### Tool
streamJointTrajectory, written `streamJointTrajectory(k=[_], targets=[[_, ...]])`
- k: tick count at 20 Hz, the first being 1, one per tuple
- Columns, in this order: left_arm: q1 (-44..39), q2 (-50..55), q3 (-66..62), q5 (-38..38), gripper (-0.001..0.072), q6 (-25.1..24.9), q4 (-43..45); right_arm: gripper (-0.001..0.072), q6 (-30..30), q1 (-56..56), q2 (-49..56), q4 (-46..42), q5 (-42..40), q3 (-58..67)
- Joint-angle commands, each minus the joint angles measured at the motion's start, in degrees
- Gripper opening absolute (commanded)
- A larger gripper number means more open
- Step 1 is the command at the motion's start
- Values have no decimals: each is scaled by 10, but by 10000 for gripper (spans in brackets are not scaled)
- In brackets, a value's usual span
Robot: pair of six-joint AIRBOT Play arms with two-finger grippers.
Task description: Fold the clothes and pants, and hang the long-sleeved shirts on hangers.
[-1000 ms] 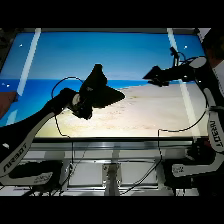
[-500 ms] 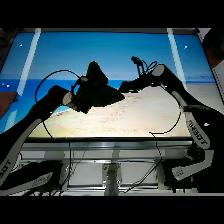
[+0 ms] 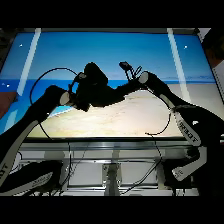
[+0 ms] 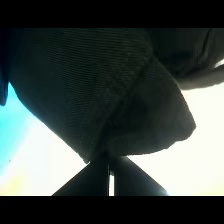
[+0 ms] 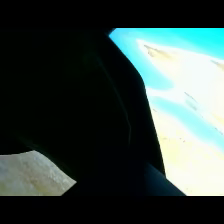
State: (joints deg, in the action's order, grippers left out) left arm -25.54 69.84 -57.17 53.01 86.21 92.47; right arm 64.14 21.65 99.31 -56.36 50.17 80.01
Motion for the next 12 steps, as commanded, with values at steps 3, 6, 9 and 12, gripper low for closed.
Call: streamJointTrajectory(k=[3, 6, 9, 12], targets=[[44, -1, -17, -176, 7, 143, 5, 14, 1, -29, 2, -14, 20, 46], [80, -1, -24, -308, 8, 191, 5, 12, 49, -73, 2, -9, -56, 116], [77, -1, -24, -470, 8, 190, 5, 11, 55, -88, 2, -6, -141, 197], [73, -3, -30, -492, 9, 207, 5, 11, 56, -88, 3, -14, -144, 270]])
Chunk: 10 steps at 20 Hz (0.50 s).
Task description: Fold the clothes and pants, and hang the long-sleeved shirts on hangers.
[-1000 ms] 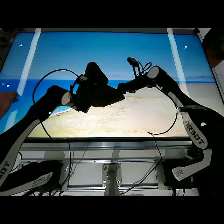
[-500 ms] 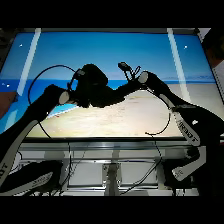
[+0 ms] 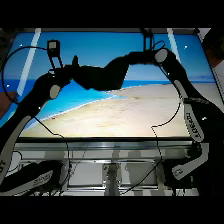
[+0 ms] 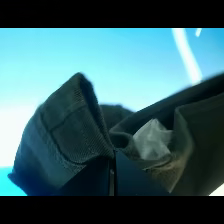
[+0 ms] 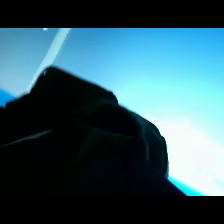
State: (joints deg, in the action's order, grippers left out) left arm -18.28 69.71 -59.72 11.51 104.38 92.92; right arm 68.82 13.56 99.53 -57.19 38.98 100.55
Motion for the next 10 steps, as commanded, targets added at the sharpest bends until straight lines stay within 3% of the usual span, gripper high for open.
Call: streamJointTrajectory(k=[1, 3, 5, 10], targets=[[0, -3, -4, -26, 9, 28, 0, 11, 17, -10, 0, -20, -7, 76], [-10, -3, -3, 111, 8, 27, 1, 11, 72, -19, 2, -60, 90, 77], [-26, -3, -1, 214, 8, -9, 1, 11, 148, -34, 2, -134, 214, 64], [-84, -9, 44, 323, 8, -17, -5, 12, 294, -77, 1, -257, 442, -5]])
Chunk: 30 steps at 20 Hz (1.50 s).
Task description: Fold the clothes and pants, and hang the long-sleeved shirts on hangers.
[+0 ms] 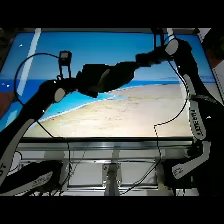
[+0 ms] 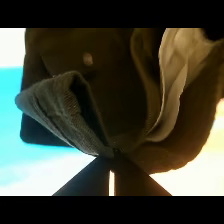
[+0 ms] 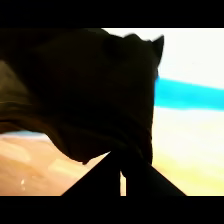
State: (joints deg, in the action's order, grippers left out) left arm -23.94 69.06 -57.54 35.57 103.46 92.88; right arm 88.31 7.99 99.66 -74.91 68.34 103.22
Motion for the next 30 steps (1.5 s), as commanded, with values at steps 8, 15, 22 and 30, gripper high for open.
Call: streamJointTrajectory(k=[8, 15, 22, 30], targets=[[-46, -5, 33, 152, 382, -8, 1, 552, 132, -35, 0, -124, 135, -79], [-46, -102, -17, 146, 579, -8, 38, 501, 128, -33, 0, -134, 99, 17], [17, -101, -19, 92, 10, -17, 130, 11, 67, -8, 0, 72, 85, 35], [280, -83, -19, 127, 10, -339, -244, 11, 66, 270, -67, 363, -228, -272]])
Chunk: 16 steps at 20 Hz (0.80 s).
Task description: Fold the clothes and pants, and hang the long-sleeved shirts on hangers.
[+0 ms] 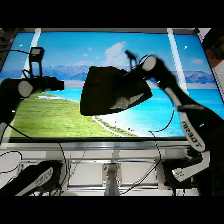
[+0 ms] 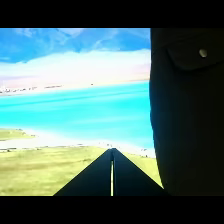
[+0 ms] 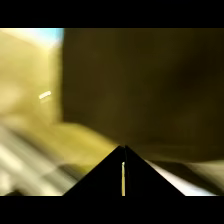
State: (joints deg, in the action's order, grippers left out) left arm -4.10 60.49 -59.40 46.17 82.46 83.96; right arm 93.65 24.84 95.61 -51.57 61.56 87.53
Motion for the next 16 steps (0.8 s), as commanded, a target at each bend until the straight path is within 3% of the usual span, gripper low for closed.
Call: streamJointTrajectory(k=[1, 3, 5, 6, 7, 8, 12, 16], targets=[[98, 2, -1, 28, 10, -144, -166, 11, 37, 144, -41, 172, -251, -166], [109, 2, -1, 30, 11, -145, -165, 14, 146, 221, -56, 233, -428, -241], [109, 2, -1, 30, 11, -166, -166, 57, 293, 289, -43, 263, -537, -266], [107, 2, -1, 30, 11, -169, -166, 269, 335, 314, -33, 264, -568, -265], [107, 2, -1, 30, 11, -169, -166, 544, 365, 335, -23, 264, -595, -262], [105, 2, -1, 30, 10, -170, -165, 573, 374, 349, -13, 264, -609, -258], [105, 2, -1, 30, 11, -170, -166, 573, 431, 357, 21, 301, -640, -245], [105, 2, -1, 30, 11, -169, -166, 573, 435, 357, 56, 309, -672, -211]])
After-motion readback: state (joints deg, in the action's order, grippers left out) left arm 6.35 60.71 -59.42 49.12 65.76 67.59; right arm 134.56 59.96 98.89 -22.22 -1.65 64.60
